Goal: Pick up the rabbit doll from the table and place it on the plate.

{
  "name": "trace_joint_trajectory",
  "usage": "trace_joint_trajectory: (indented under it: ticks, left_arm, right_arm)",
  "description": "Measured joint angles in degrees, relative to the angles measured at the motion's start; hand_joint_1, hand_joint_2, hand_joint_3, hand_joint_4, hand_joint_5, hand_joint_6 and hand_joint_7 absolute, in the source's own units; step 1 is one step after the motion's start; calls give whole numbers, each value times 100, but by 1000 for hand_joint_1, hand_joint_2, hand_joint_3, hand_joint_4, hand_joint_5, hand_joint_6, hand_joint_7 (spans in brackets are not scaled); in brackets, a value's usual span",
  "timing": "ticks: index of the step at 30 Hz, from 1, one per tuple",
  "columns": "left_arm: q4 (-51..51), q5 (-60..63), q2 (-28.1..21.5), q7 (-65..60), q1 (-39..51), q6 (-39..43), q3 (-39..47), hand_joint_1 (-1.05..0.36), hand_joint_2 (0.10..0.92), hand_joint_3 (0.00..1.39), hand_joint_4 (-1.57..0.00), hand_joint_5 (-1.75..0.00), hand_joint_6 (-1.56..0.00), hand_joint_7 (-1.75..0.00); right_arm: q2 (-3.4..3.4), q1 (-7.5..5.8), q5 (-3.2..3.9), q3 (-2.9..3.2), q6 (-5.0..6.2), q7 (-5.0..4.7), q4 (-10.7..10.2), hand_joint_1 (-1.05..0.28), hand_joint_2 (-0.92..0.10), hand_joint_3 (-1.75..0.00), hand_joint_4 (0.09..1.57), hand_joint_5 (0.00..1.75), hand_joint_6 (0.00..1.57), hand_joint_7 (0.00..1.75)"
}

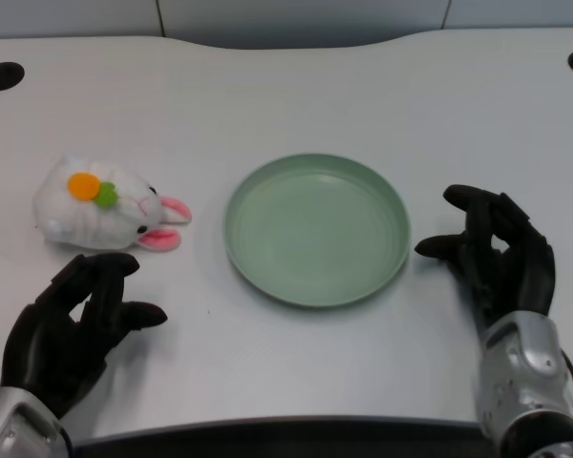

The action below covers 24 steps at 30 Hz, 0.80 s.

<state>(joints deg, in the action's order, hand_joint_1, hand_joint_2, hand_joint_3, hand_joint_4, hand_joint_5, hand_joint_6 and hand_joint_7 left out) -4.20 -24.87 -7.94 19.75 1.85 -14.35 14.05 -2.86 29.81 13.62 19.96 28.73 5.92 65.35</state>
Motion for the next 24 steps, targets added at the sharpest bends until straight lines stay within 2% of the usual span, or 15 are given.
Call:
trace_joint_trajectory:
  ticks: [2,8,12,24]
  left_arm:
    - [217,79,-71,20,-11,182,-17,-581,921,419,-328,-1498,-392,-1154]
    - [412,207,-255,215,-129,532,-63,-635,921,362,-295,-1475,-346,-1067]
    - [441,427,-491,399,-284,947,-111,-642,921,343,-288,-1472,-324,-1047]
    - [421,446,-503,431,-294,1038,-150,-643,921,340,-287,-1472,-326,-1040]
  right_arm:
    - [2,-3,5,1,-6,3,-14,-421,-921,-396,832,1299,762,925]
    - [5,-18,15,6,-36,27,-74,-408,-921,-409,848,1310,767,928]
    - [5,-18,36,32,-35,105,-78,-409,-921,-407,864,1312,771,931]
    - [6,-18,35,52,-35,116,-78,-409,-921,-406,871,1303,771,931]
